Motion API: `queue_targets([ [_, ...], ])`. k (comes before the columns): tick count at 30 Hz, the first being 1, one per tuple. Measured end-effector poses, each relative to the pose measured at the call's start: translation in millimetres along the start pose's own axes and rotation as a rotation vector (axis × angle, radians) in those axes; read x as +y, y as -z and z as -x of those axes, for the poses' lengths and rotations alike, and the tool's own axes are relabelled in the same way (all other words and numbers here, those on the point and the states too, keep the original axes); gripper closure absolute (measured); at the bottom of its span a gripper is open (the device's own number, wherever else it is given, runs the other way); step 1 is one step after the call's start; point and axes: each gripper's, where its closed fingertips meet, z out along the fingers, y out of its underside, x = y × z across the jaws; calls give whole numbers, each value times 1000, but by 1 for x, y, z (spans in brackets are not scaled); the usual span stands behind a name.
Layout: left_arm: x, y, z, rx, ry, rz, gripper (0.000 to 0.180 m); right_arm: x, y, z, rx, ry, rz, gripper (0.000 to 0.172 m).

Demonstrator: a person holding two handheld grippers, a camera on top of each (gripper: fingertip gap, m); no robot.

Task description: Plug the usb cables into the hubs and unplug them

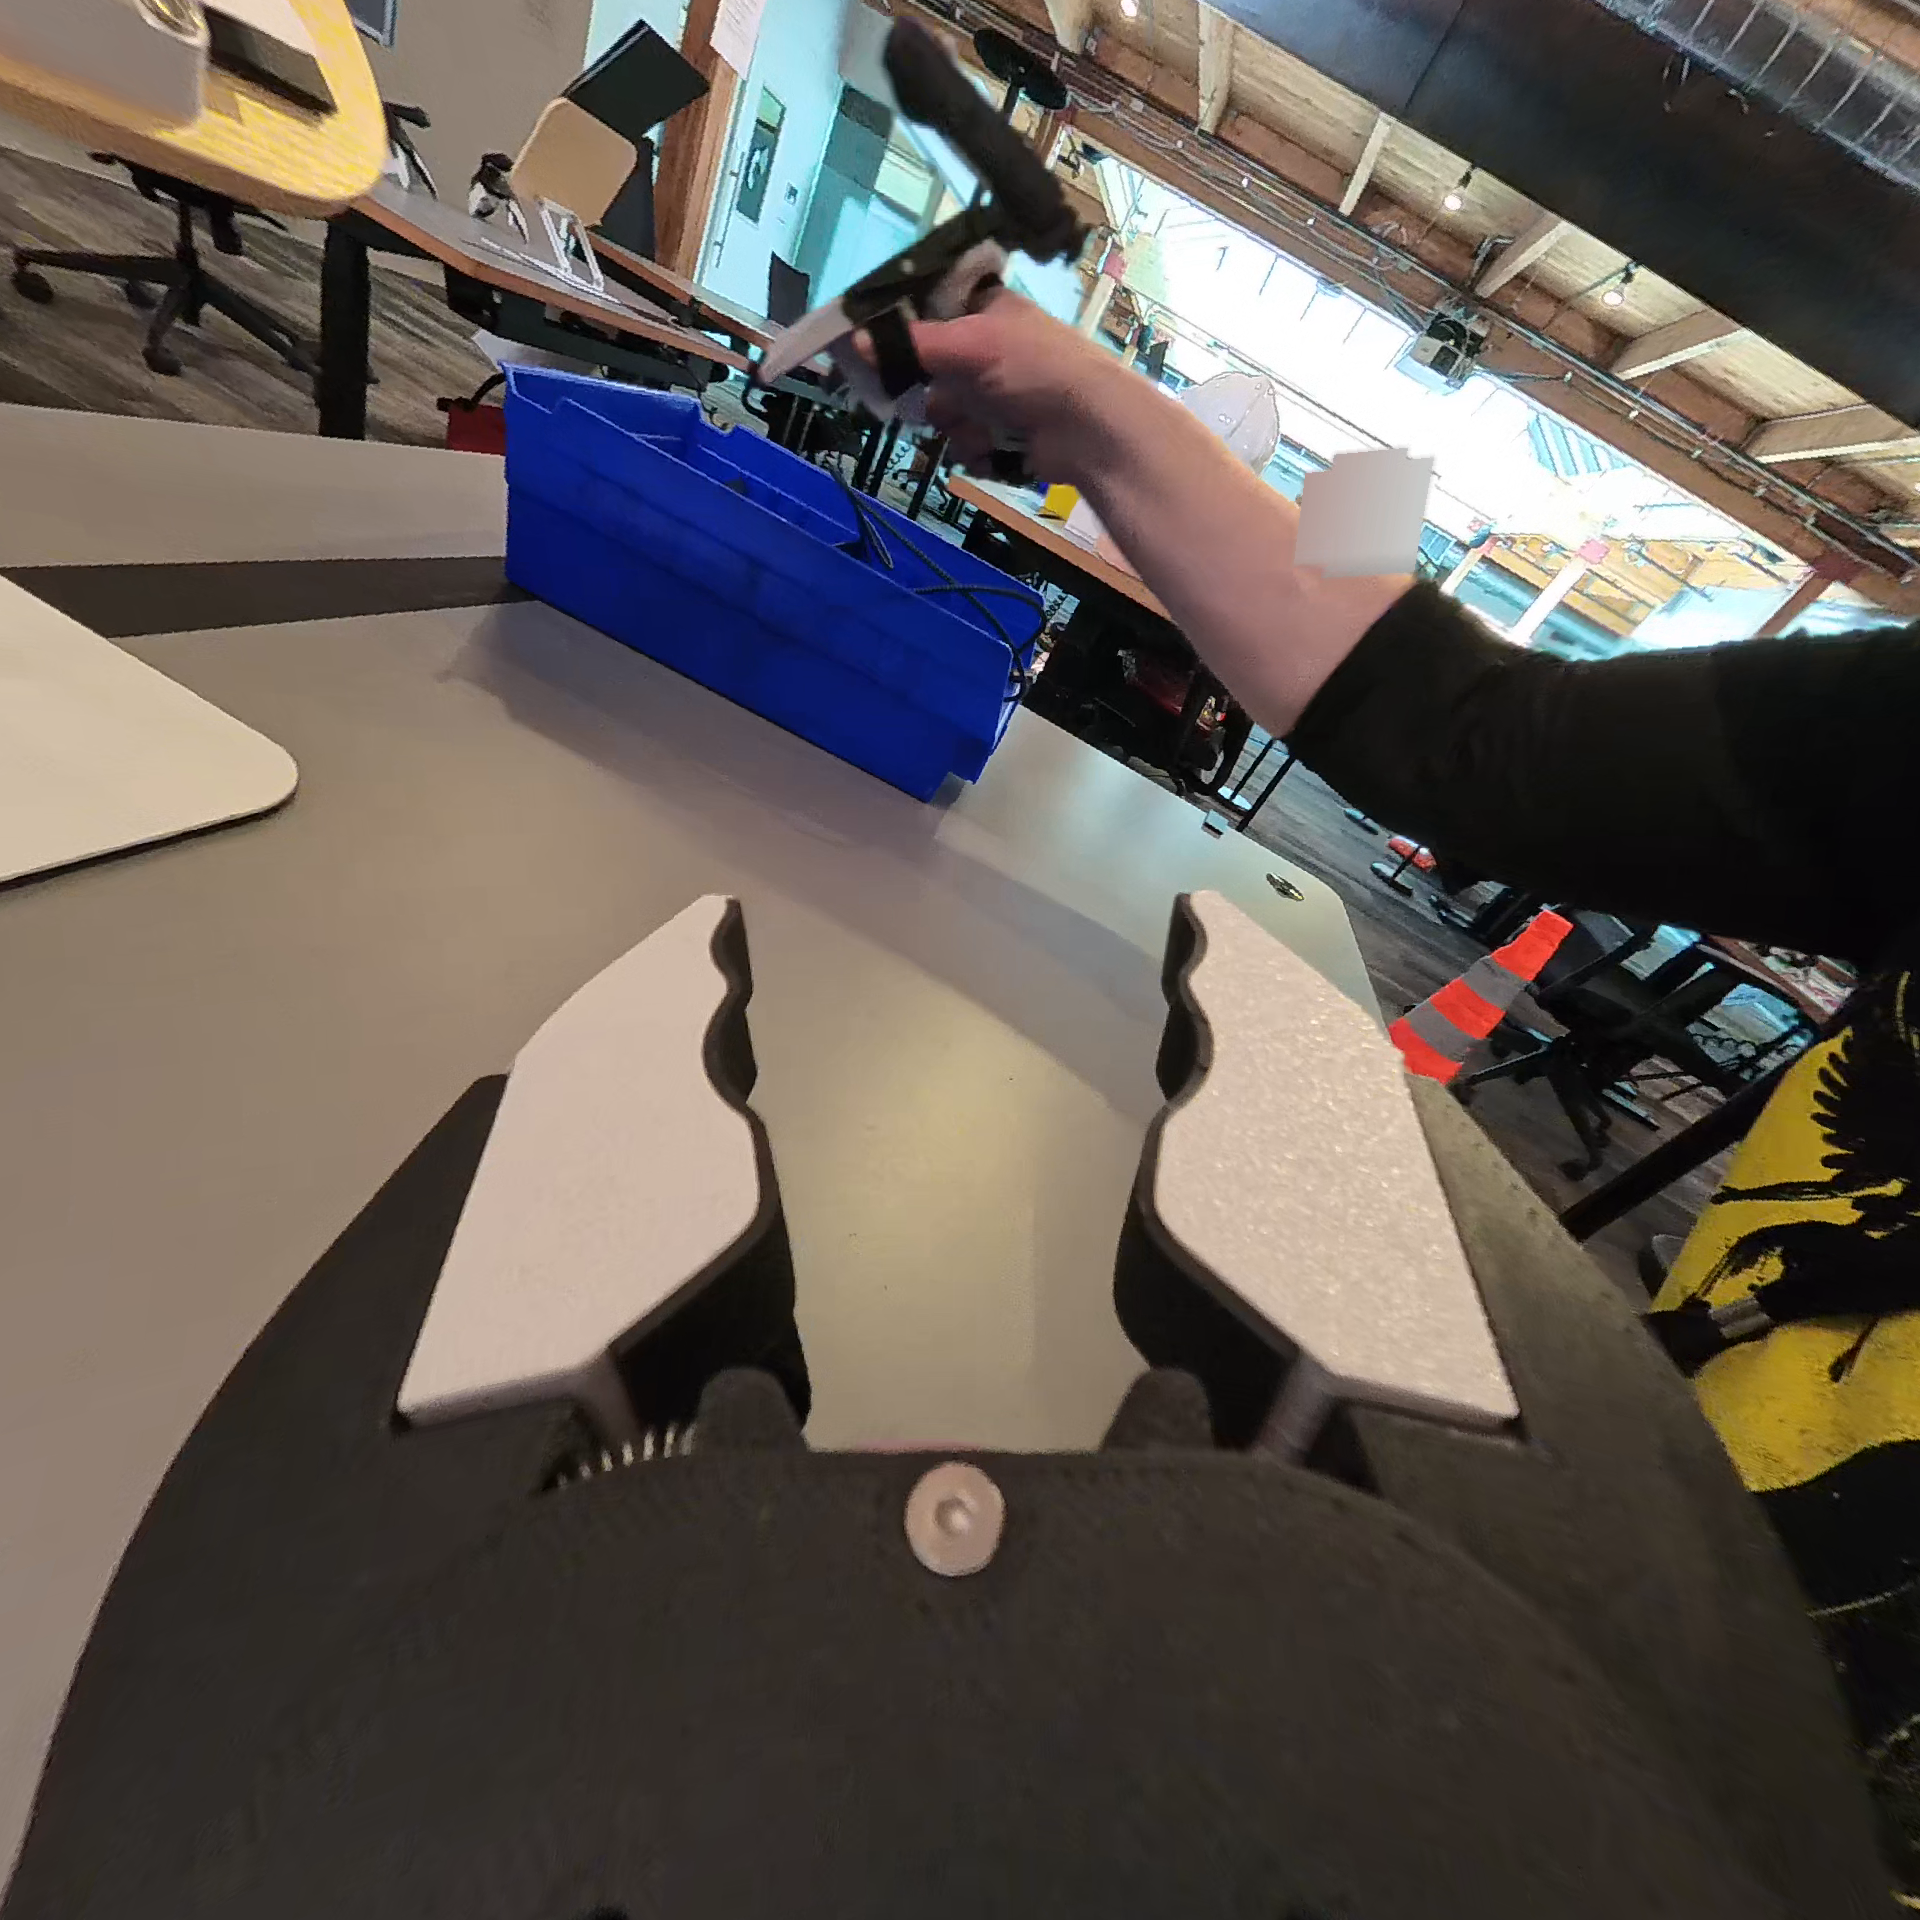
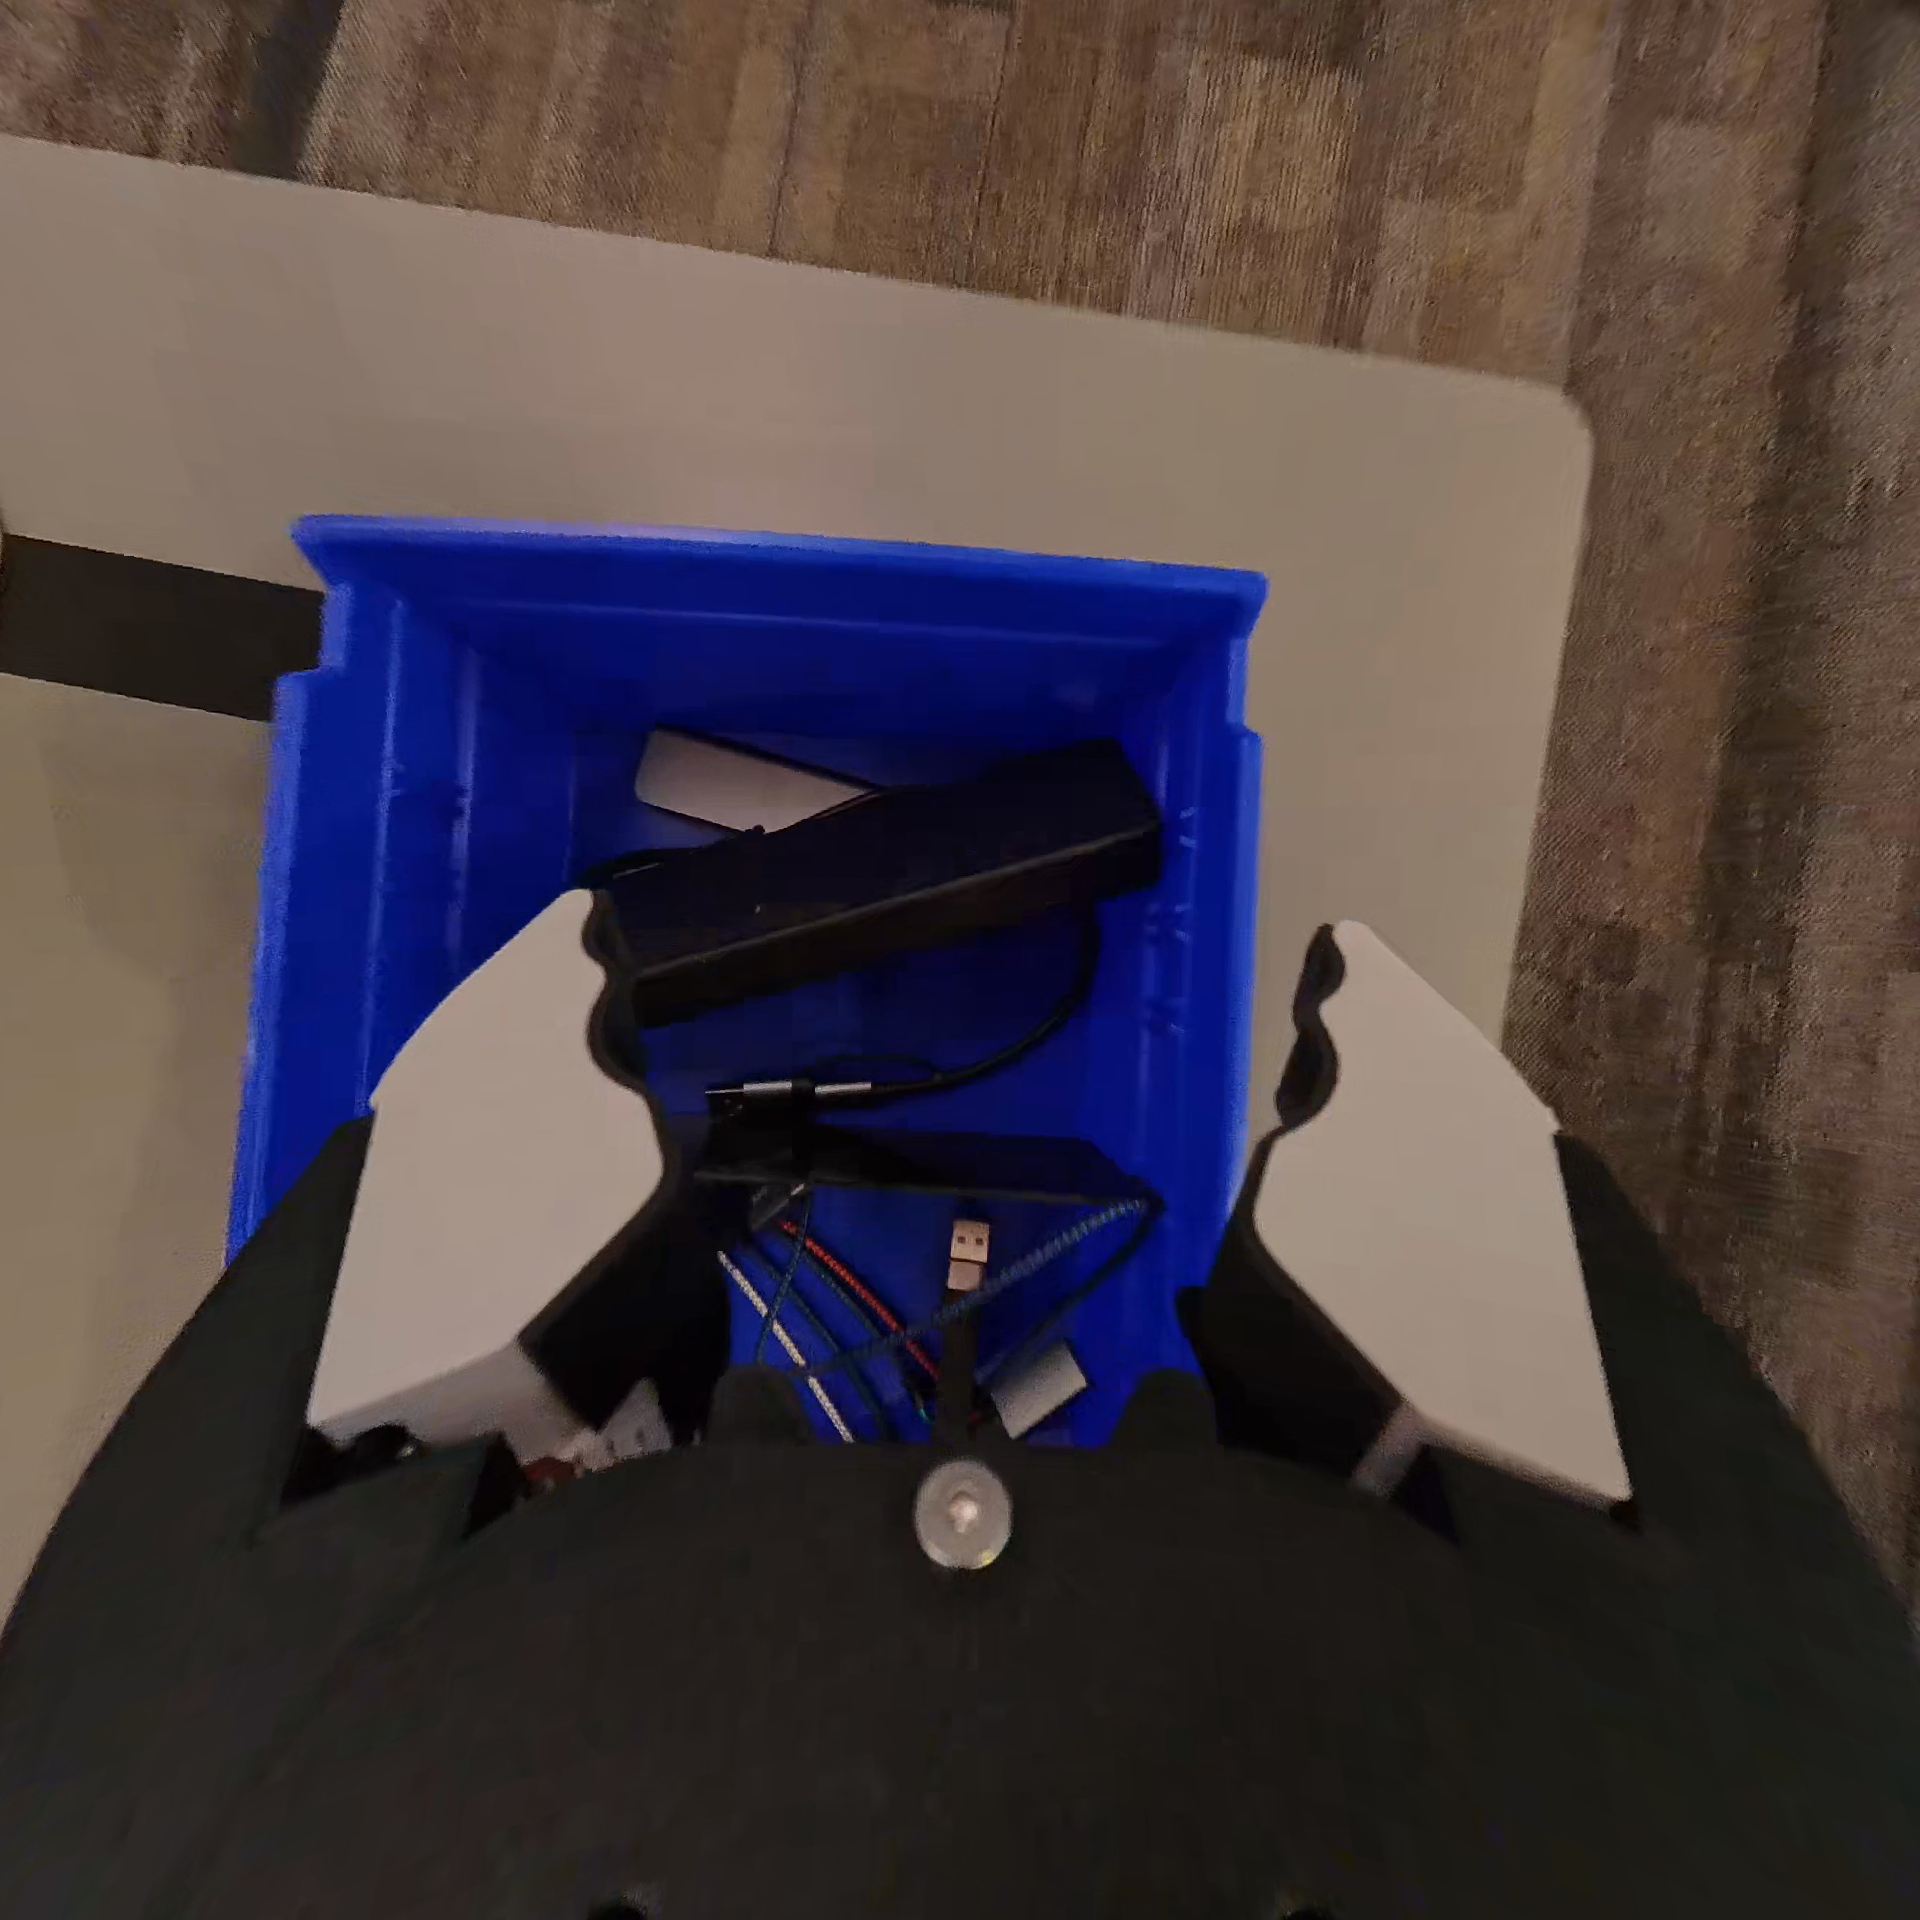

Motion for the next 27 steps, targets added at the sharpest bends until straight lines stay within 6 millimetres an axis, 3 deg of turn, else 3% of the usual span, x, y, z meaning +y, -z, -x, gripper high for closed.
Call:
queue_targets([
  [2, -3, 5, 1, -23, -9, -5, 104, 1, 22, -2, 1, 17, -51, 57],
  [5, -13, 21, 9, -102, -47, -13, 103, 19, 48, -8, 6, 49, -83, 66],
  [7, -22, 39, 18, -184, -78, -24, 102, 42, 59, -17, 36, 72, -63, 78],
  [10, -45, 79, 34, -335, -118, -68, 102, 79, 70, -27, 50, 63, -47, 78],
  [13, -72, 131, 52, -521, -163, -124, 102, 114, 73, -44, 88, 17, -37, 70],
  [15, -84, 171, 70, -684, -208, -122, 102, 132, 72, -48, 59, -23, -58, 78],
  [21, -104, 311, 118, -1188, -248, -155, 99, 178, 47, -61, 28, -99, -21, 86],
  [23, -106, 356, 135, -1318, -235, -139, 97, 183, 39, -61, 2, -110, -30, 91],
  [26, -92, 410, 166, -1455, -132, -54, 90, 188, 30, -54, -65, -112, -38, 113],
  [27, -86, 423, 178, -1479, -86, -30, 87, 186, 29, -49, -90, -90, -62, 129],
])
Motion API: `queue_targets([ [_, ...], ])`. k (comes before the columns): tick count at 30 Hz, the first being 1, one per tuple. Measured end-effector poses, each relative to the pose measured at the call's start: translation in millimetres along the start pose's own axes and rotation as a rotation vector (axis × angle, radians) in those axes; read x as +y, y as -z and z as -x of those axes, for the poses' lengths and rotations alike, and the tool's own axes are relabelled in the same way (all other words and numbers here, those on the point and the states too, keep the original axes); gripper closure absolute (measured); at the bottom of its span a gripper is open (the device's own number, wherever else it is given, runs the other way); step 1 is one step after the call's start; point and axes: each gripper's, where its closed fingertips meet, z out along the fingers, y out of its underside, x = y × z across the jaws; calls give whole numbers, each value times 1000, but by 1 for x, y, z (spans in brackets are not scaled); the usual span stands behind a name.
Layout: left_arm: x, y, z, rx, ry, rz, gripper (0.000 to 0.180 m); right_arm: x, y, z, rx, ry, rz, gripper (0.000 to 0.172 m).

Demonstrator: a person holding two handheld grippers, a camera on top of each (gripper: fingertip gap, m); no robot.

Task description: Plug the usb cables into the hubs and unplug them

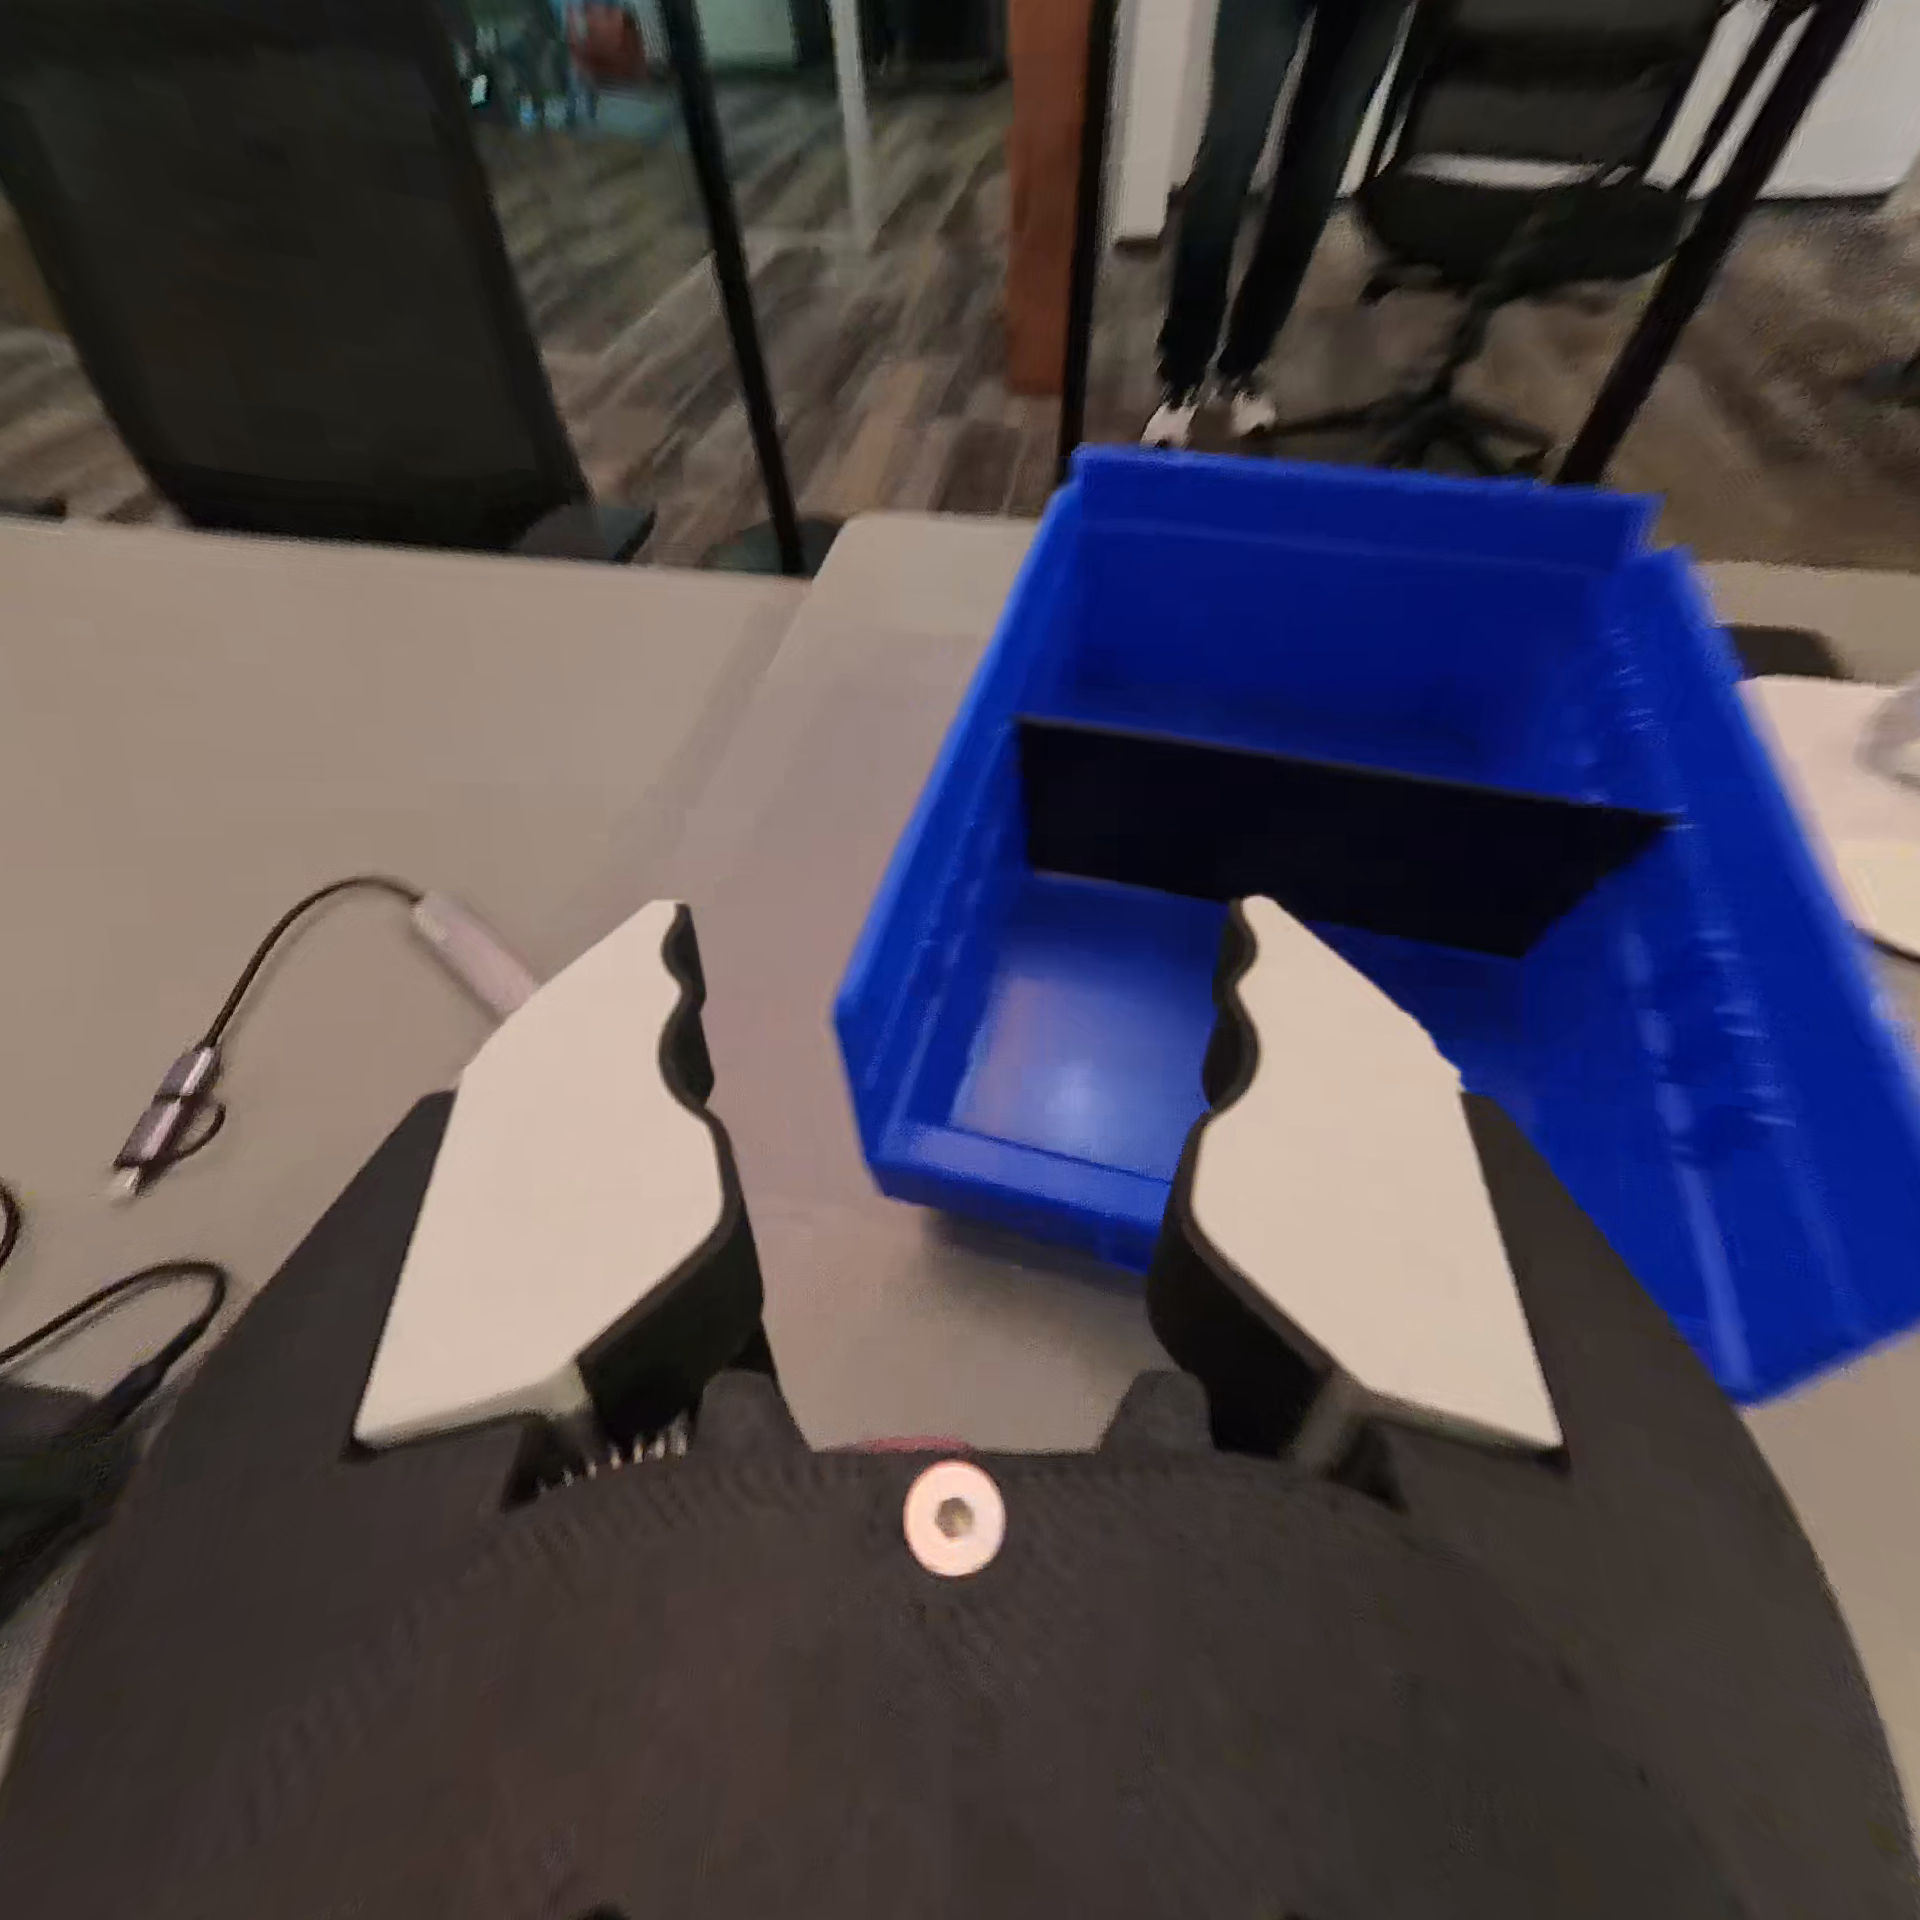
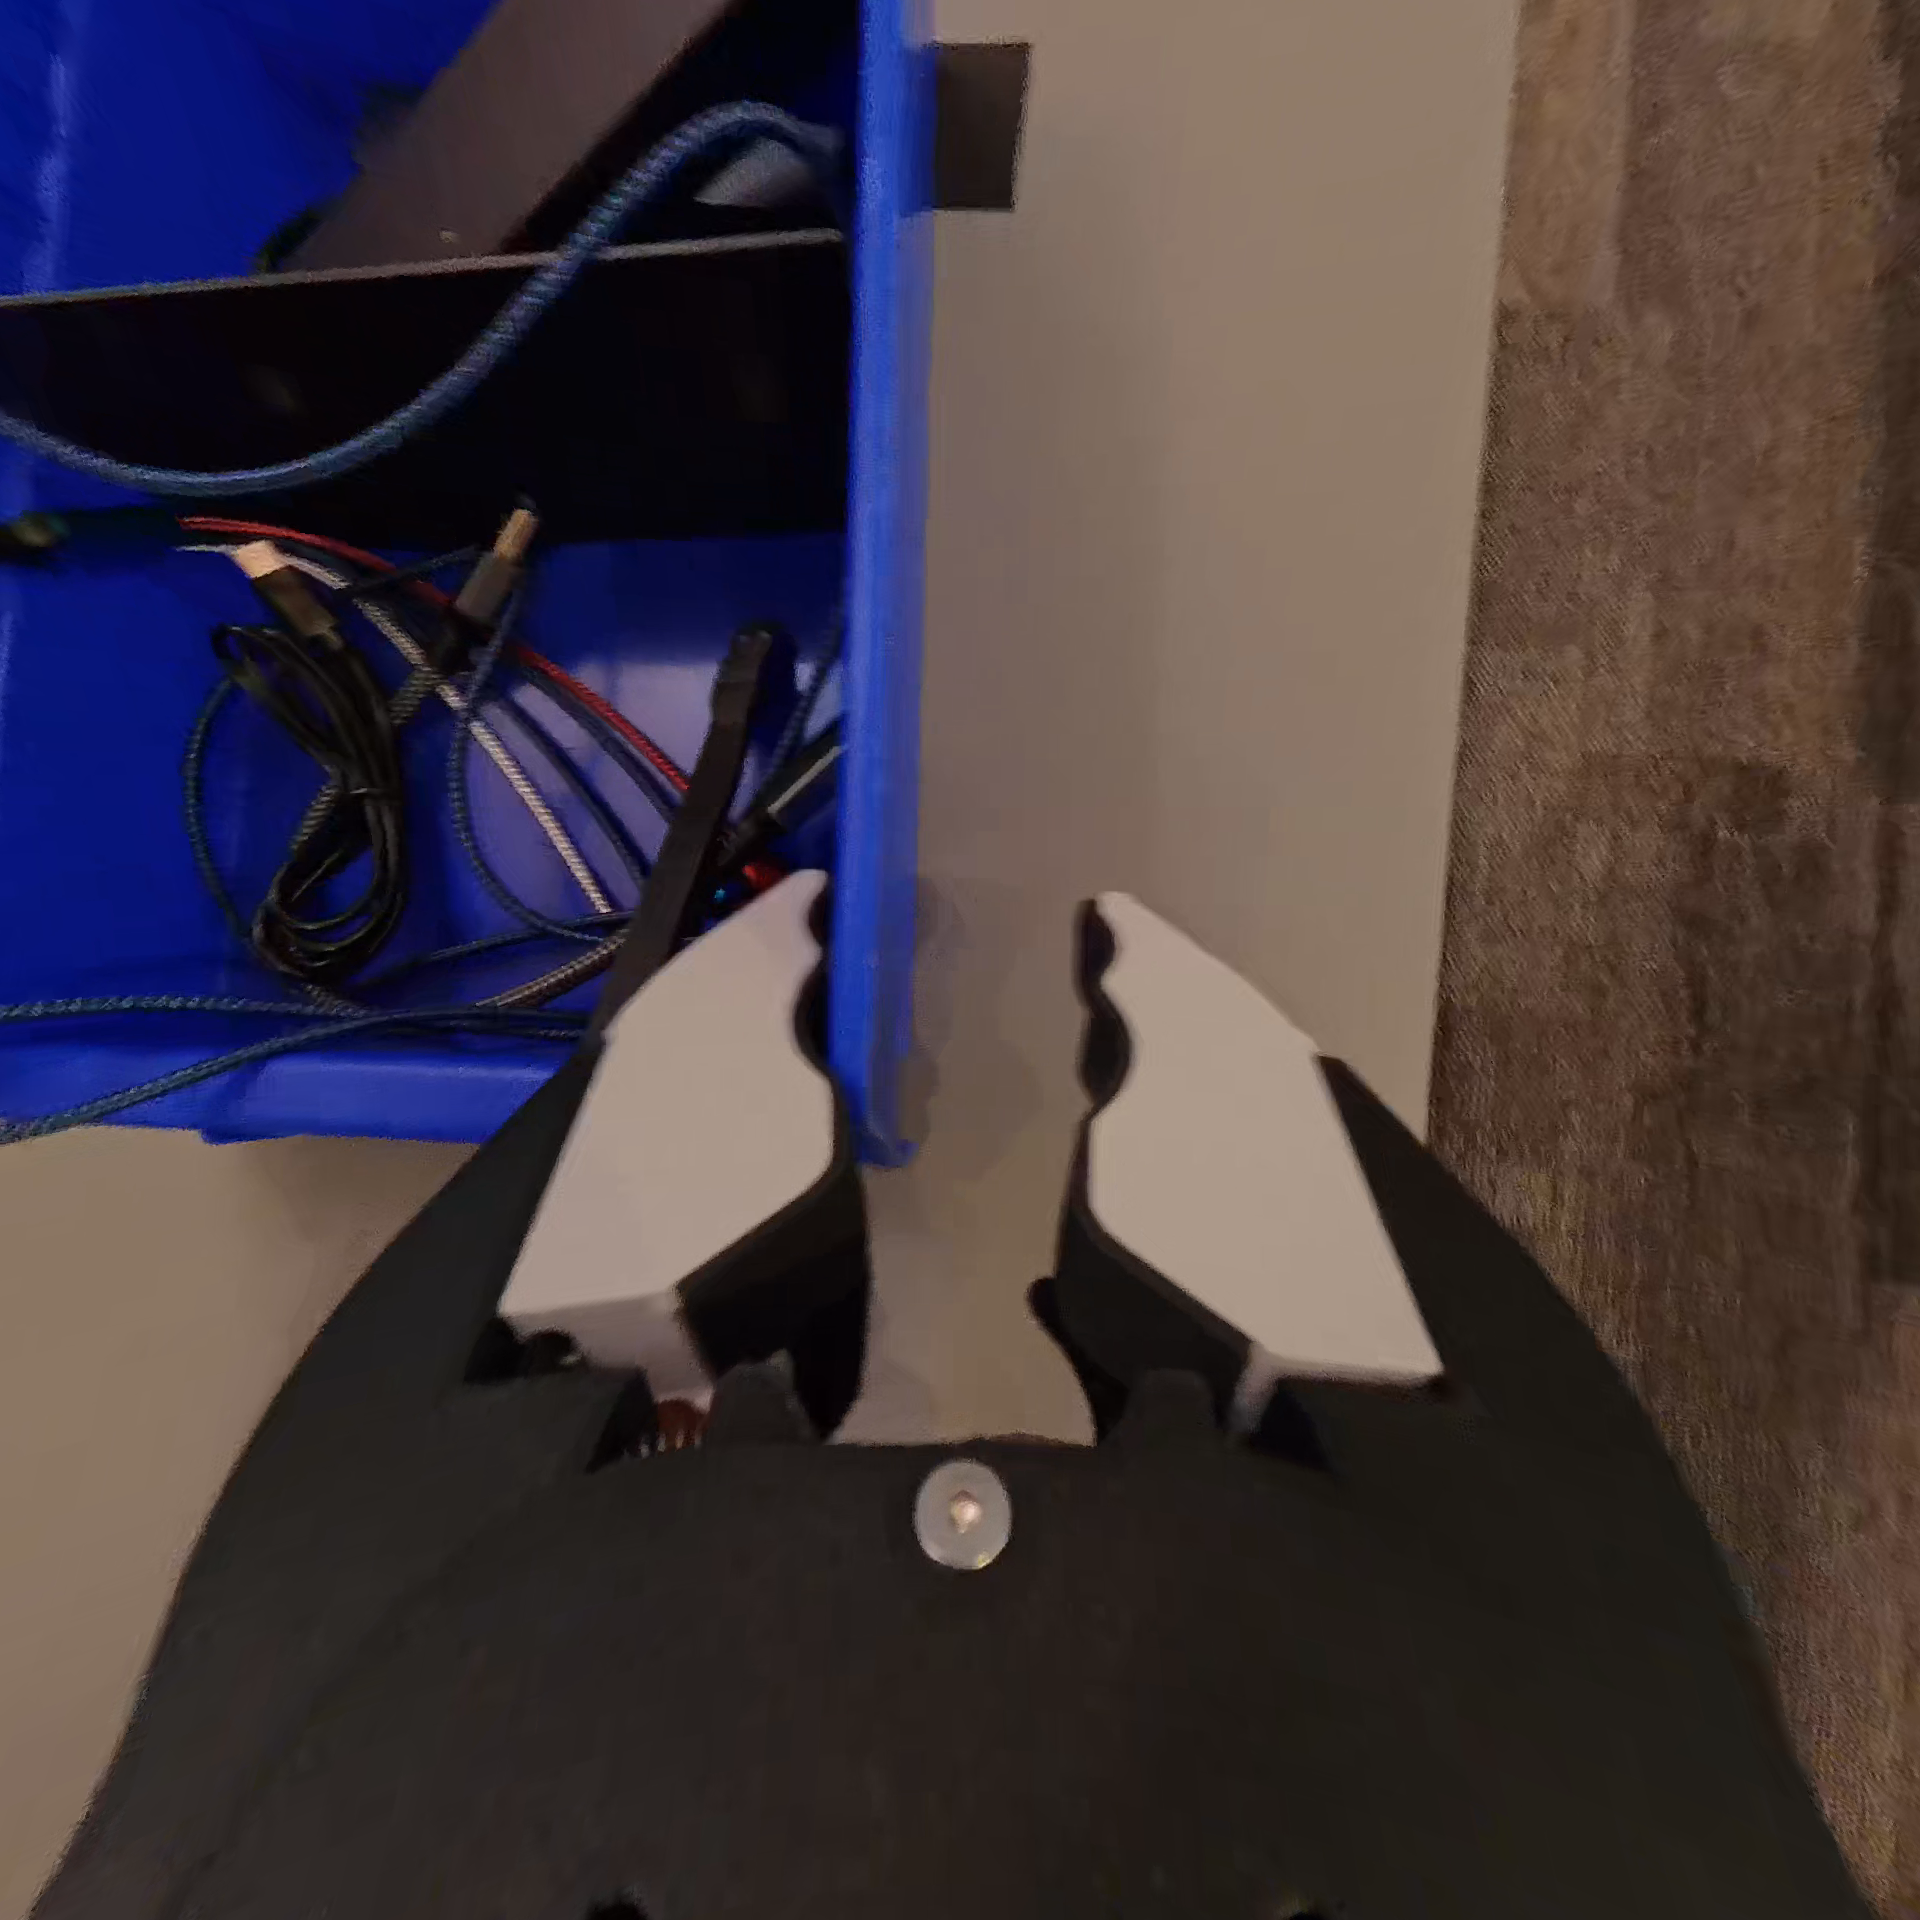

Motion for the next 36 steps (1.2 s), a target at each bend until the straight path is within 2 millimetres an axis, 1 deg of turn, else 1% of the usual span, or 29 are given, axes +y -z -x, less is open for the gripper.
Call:
queue_targets([
  [1, 8, -10, 9, -2, 15, 39, 85, -2, -1, 4, -21, 22, -22, 143],
  [2, 14, -19, 13, 13, 35, 68, 87, -3, -2, 7, -39, 34, -33, 150],
  [4, 30, -37, 10, 80, 73, 136, 95, -4, -4, 12, -63, 56, -41, 166],
  [5, 40, -44, 7, 117, 83, 192, 100, -4, -4, 11, -47, 71, -42, 167],
  [8, 61, -59, -5, 192, 103, 296, 129, -4, -4, 11, -26, 112, -31, 167],
  [9, 63, -60, -4, 190, 92, 305, 152, -4, -4, 11, -32, 109, -29, 167],
  [10, 64, -59, -9, 232, 69, 297, 176, -4, -4, 11, -36, 108, -29, 167],
  [12, 65, -58, -18, 302, 99, 287, 175, -3, -4, 11, -26, 120, -29, 167],
  [15, 69, -49, -21, 327, 19, 326, 175, -1, -3, 14, 0, 152, -28, 167],
  [19, 78, -29, -21, 406, -69, 359, 175, 4, 0, 22, 4, 170, -37, 167],
  [23, 90, 2, -26, 541, -136, 393, 175, 11, 4, 36, -21, 198, -40, 167],
  [27, 104, 41, -45, 722, -201, 409, 175, 18, 7, 56, -80, 252, -39, 167],
  [29, 112, 61, -61, 817, -250, 419, 175, 20, 6, 69, -129, 291, -35, 167],
  [31, 119, 82, -82, 919, -295, 426, 175, 21, 4, 84, -172, 364, -31, 167],
  [36, 136, 129, -142, 1154, -427, 456, 175, 19, -5, 134, -325, 531, -15, 167],
])
